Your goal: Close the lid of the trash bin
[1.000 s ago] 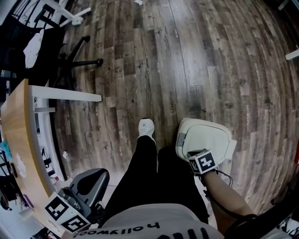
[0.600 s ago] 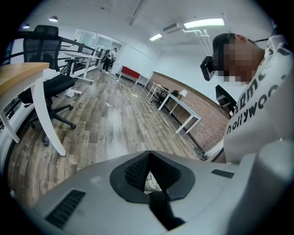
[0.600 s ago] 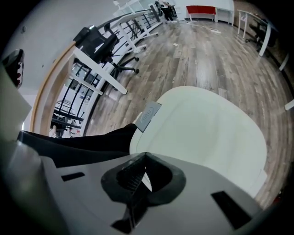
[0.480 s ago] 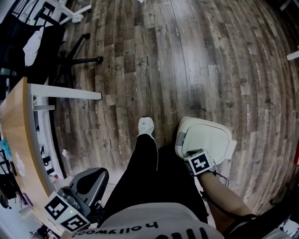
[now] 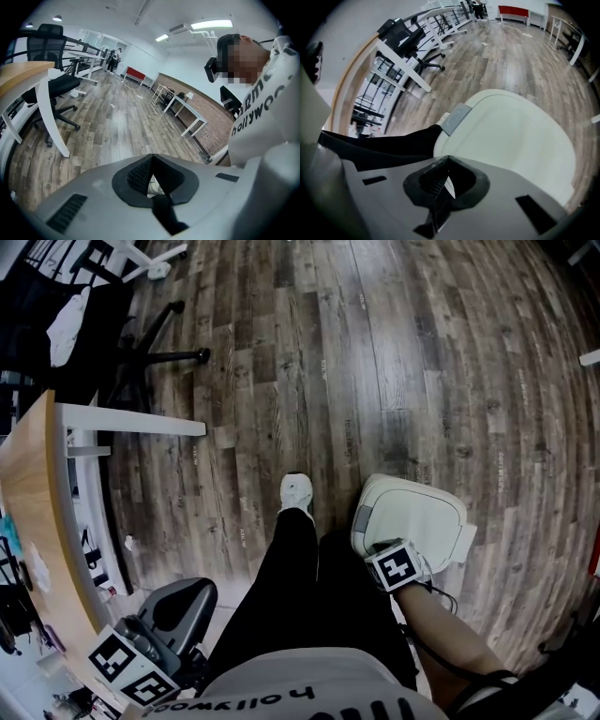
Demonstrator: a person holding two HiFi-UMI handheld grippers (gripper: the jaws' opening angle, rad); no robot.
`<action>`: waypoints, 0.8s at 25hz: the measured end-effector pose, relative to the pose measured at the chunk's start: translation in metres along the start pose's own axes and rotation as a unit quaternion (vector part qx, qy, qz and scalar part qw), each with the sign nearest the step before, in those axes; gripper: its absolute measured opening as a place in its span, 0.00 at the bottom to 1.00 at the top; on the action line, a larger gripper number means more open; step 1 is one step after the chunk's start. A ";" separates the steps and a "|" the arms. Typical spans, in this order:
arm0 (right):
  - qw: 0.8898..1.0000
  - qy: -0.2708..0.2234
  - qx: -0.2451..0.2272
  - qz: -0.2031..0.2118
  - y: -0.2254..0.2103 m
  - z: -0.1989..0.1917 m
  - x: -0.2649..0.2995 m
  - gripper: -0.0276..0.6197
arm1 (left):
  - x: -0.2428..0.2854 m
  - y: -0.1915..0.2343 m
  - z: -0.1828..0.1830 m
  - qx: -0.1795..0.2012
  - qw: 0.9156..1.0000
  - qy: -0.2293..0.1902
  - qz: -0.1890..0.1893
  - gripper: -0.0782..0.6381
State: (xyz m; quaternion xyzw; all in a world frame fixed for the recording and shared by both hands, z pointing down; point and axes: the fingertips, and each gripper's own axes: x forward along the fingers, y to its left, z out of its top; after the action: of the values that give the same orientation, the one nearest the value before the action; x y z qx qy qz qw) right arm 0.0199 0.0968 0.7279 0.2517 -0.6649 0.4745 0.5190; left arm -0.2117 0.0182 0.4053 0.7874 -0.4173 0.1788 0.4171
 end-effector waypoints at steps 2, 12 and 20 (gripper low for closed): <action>0.999 0.002 0.043 0.003 -0.002 0.001 0.006 0.06 | -0.002 0.002 0.000 -0.001 1.000 0.001 -0.002 0.12; 0.990 0.009 0.134 0.034 -0.003 -0.012 -0.012 0.06 | -0.010 -0.002 0.017 0.010 1.000 -0.008 -0.017 0.12; 0.968 -0.093 0.230 0.037 -0.029 -0.028 -0.102 0.06 | 0.002 -0.047 0.058 0.030 0.996 -0.042 -0.074 0.12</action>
State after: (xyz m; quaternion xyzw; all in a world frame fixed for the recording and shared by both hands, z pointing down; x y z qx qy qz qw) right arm 0.0909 0.0932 0.6445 0.3828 -0.5921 0.6078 0.3653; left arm -0.1767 -0.0151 0.3485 0.8349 -0.3696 0.1271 0.3875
